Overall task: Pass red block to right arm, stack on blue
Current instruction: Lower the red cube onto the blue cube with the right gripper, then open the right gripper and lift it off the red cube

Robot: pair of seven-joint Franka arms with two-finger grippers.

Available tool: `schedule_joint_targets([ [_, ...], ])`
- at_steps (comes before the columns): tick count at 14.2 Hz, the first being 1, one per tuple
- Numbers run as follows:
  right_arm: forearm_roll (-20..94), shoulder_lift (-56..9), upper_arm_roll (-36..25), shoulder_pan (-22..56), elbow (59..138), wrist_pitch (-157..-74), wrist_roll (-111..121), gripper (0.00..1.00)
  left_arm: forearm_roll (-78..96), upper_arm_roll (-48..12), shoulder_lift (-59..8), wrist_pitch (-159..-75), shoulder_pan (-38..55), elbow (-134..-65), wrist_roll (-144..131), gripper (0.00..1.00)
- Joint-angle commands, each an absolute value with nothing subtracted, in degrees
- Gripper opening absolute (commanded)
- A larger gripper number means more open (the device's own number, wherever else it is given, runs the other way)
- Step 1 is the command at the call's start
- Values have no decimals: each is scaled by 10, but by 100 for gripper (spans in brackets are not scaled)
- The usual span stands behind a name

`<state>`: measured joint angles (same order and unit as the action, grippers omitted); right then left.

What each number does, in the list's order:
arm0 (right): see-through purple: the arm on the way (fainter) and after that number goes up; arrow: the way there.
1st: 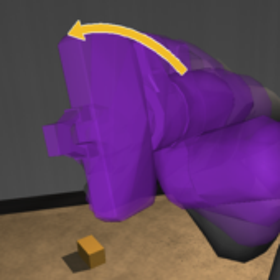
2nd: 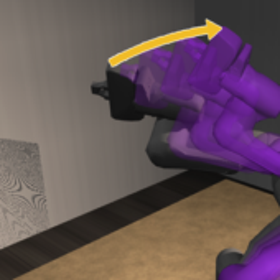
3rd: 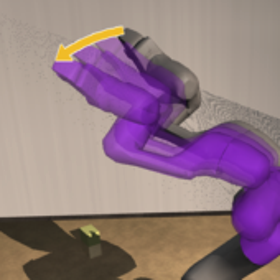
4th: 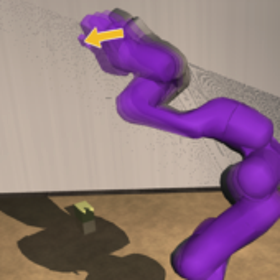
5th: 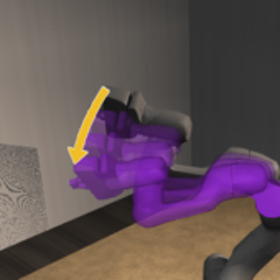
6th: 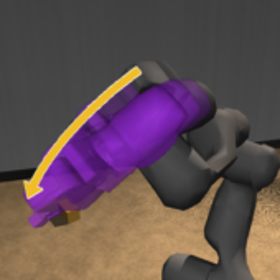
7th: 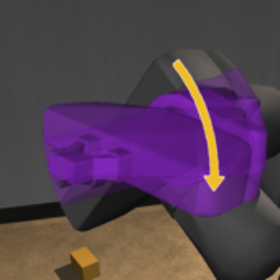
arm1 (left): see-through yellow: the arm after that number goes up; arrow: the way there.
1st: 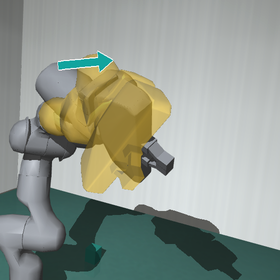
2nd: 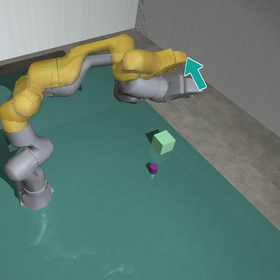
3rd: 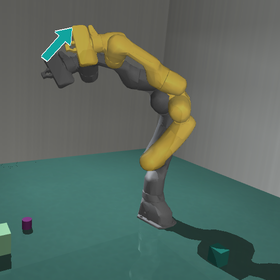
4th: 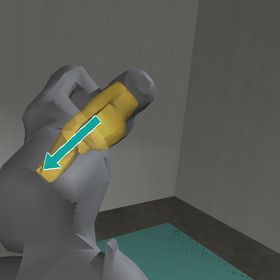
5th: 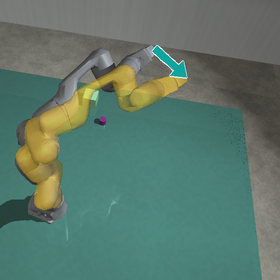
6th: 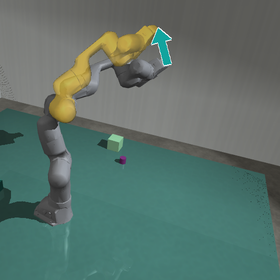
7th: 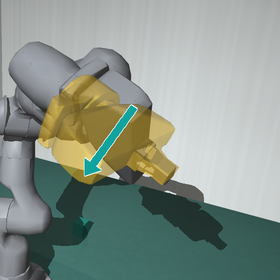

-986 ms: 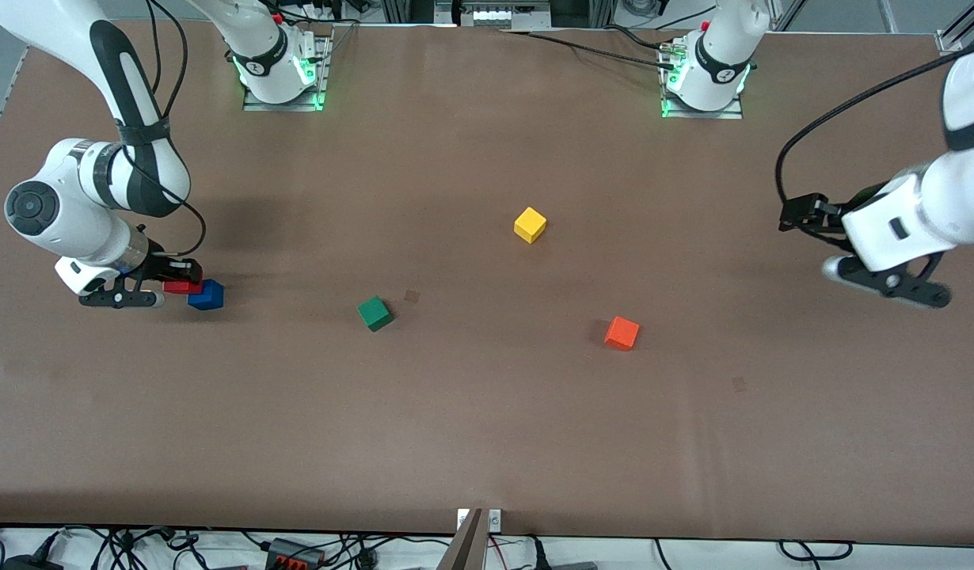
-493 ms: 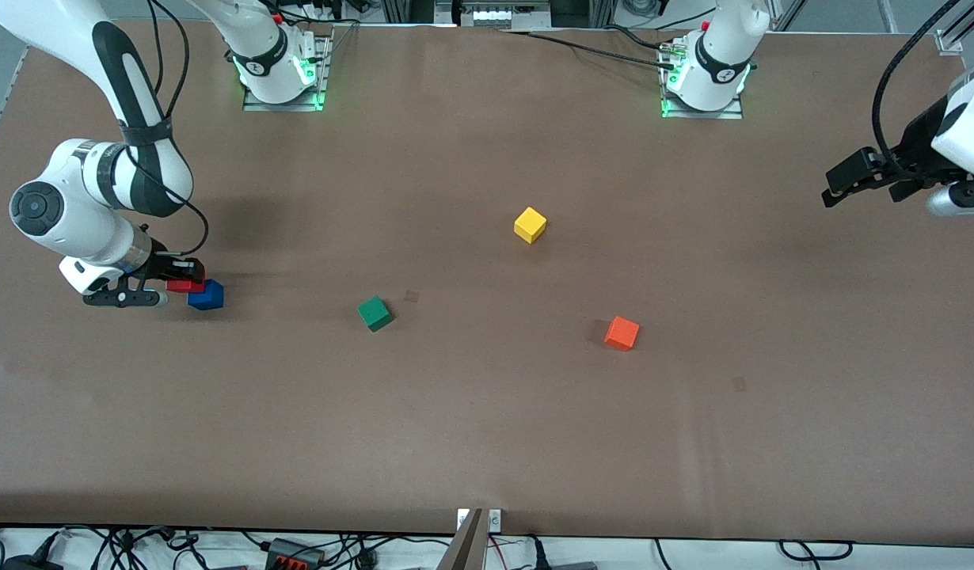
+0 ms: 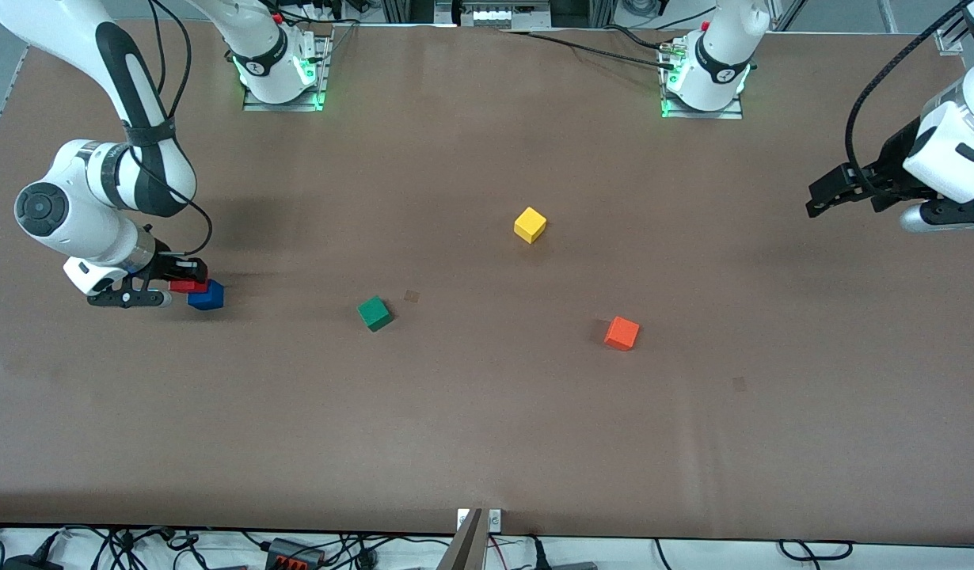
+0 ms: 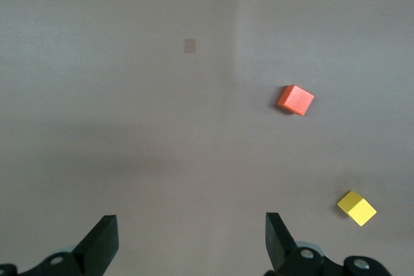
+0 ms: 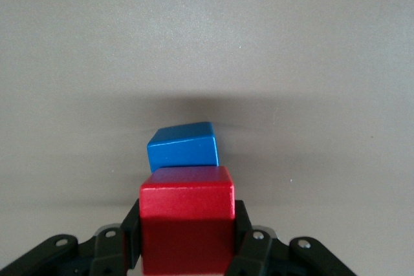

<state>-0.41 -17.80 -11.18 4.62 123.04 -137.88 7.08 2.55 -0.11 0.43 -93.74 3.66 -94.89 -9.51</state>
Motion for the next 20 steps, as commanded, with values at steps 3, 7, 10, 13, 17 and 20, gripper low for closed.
schedule_joint_targets([
  [3,-7,-182,-109,46,1234,-1390,72,0,14,-9,6,-925,34,-940,-105,100],
  [7,-6,-190,-108,47,1222,-1384,64,84,15,-15,9,-883,28,-938,-106,100],
  [10,-6,-179,-107,53,1195,-1355,68,100,15,-12,-11,-883,28,-905,-104,100],
  [13,-6,-175,-106,53,1125,-1254,67,100,16,-12,-12,-882,33,-904,-103,100],
  [17,-5,-168,-106,61,1017,-1113,62,100,22,-11,-15,-884,28,-900,-104,100],
  [20,-5,-163,-107,61,949,-1044,24,100,19,-11,-15,-884,28,-898,-104,100],
])
